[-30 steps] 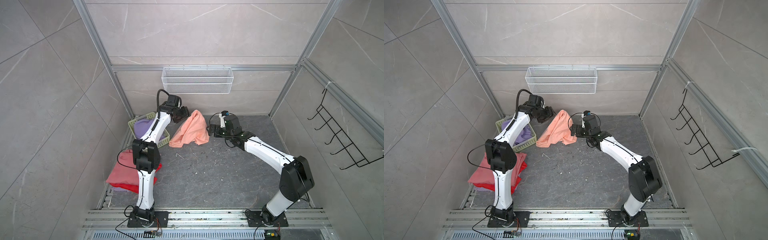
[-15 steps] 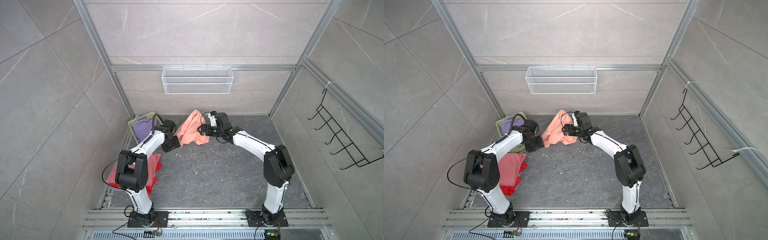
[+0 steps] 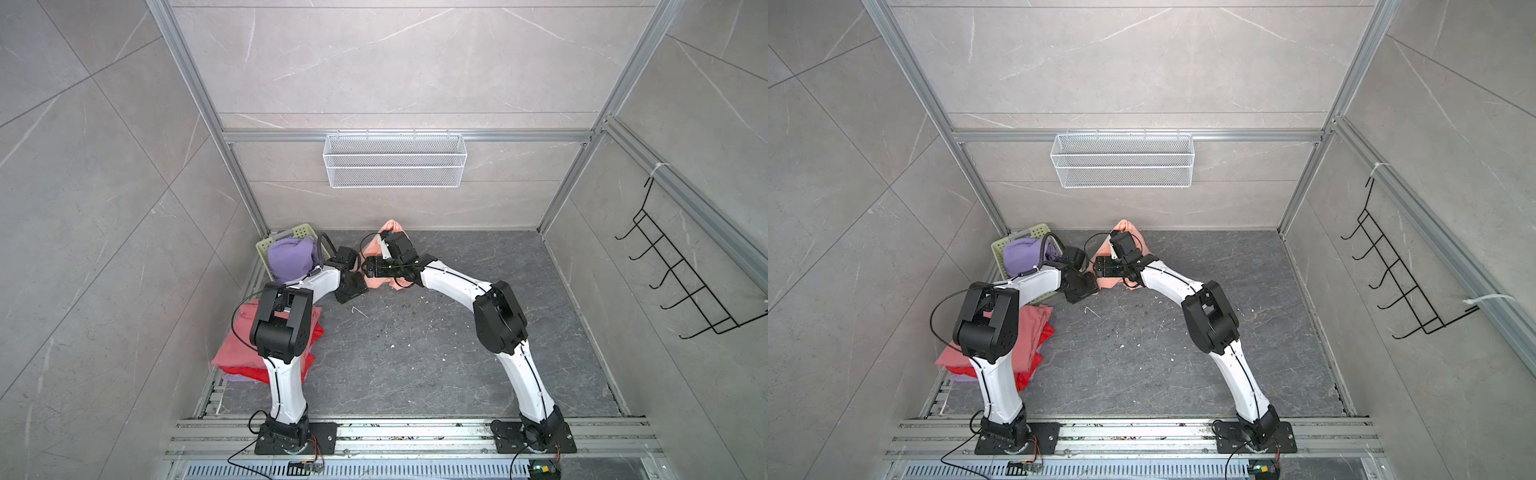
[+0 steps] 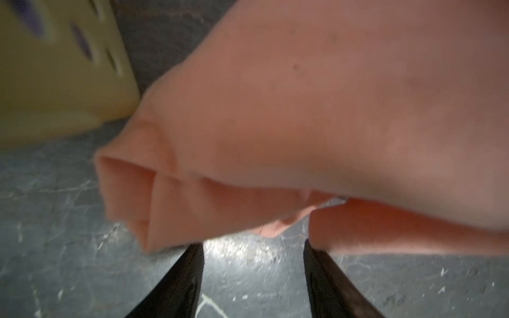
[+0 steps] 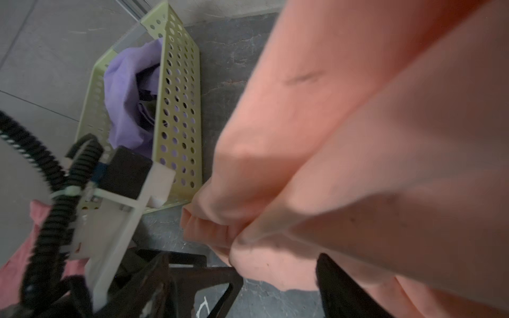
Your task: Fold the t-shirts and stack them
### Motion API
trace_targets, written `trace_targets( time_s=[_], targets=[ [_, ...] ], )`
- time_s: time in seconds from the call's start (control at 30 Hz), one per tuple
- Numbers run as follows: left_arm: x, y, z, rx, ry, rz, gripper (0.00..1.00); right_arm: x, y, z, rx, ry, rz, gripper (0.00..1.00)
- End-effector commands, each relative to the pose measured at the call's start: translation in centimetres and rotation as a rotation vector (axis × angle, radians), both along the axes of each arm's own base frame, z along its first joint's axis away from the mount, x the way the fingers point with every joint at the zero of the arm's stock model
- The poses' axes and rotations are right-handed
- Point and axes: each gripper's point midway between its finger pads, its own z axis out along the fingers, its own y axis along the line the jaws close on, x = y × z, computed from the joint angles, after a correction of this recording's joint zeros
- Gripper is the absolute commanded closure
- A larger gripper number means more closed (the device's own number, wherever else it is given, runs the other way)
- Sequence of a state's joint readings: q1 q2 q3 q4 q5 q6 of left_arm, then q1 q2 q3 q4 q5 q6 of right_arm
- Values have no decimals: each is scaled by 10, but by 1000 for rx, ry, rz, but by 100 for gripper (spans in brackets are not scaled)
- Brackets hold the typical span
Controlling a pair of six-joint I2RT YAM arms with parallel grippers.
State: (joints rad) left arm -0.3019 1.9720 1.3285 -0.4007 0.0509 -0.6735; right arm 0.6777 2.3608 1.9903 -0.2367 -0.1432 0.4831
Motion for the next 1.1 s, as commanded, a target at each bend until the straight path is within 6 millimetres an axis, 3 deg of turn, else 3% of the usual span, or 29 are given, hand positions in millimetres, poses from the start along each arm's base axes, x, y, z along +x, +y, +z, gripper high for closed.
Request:
trace_targets(
  time_s=[0.0, 0.23, 0.43, 0.63, 0.83, 0.9, 1.0, 1.07],
  targets=[
    [14, -5, 3, -17, -83, 0, 38, 7, -5, -24, -93, 39, -79, 17],
    [13, 6, -18, 84, -55, -30, 37, 11, -13, -68, -243, 112, -157, 24],
    [9, 22, -35, 197, -19, -26, 42, 11, -17, -84, -288, 141, -182, 38],
    [8, 32, -55, 263, 35, 6, 52, 19, -17, -81, -286, 119, -201, 66],
    [10, 35, -62, 285, 58, 2, 61, 23, -27, -72, -307, 104, -209, 87],
    [7, 42, -64, 310, 70, 11, 72, 27, -38, -64, -320, 89, -237, 89],
    [5, 49, -63, 312, 74, 24, 95, 33, -57, -56, -323, 74, -277, 91],
    [5, 53, -58, 308, 66, 35, 100, 36, -70, -34, -294, 47, -301, 92]
  ],
)
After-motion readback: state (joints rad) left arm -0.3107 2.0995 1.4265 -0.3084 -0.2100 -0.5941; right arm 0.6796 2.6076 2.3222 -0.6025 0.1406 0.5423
